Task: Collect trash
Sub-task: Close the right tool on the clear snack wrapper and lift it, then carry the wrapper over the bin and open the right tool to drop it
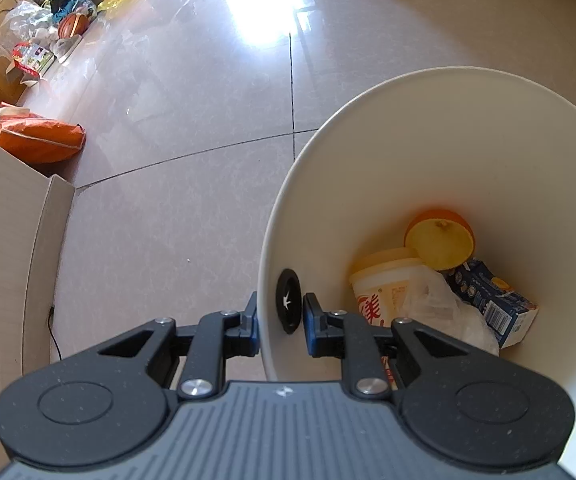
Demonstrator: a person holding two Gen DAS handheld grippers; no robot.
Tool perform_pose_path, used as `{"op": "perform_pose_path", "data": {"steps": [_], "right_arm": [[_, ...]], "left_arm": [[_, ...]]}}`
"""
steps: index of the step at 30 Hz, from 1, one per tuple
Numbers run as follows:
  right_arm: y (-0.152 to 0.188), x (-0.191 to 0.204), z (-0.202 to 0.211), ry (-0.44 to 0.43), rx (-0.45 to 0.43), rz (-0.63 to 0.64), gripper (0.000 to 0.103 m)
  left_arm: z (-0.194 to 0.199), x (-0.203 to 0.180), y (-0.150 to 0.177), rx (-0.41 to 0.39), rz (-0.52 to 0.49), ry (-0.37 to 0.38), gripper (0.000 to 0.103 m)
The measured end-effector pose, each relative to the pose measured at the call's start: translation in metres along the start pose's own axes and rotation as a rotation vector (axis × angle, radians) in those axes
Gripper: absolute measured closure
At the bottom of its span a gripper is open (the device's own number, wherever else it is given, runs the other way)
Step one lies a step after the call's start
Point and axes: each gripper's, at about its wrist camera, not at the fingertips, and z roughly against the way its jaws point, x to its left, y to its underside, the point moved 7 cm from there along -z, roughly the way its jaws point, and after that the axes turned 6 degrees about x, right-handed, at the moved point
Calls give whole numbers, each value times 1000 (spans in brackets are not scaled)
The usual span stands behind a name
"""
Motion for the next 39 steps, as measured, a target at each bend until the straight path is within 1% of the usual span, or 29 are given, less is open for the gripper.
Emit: {"op": "perform_pose_path", "data": {"steps": [2,4,6,7,9,10,12,14,21,25,31,34,39], "right_arm": [[-5,2,1,-2,-3,2,21],[-2,0,2,-2,-7,6,25],[2,-3,6,-2,-13,4,34],[5,-3,6,-2,-15,9,36],[8,-4,7,-3,-15,15,47],[10,-4,7,-3,-11,22,51],[13,-3,6,-4,4,34,62],[16,-3,8,-17,20,44,69],[33,8,16,-52,31,128,73],[46,20,31,-81,34,198,75],[66,42,71,-136,14,334,75],[75,55,96,-164,-1,413,75],[89,81,142,-201,-28,538,75]], "left_arm": [[0,0,0,0,2,1,84],[0,1,0,1,1,1,84],[0,1,0,1,5,2,84],[0,2,0,1,4,2,84],[0,3,0,2,5,3,84],[0,2,1,3,6,3,84],[-1,2,1,3,3,1,84],[-1,0,1,2,-1,-2,84],[-1,0,1,0,11,5,84],[-1,1,0,-1,12,5,84],[-3,0,0,-2,13,3,84],[-2,0,0,-4,8,-5,84],[-2,1,0,-4,19,6,84]]}}
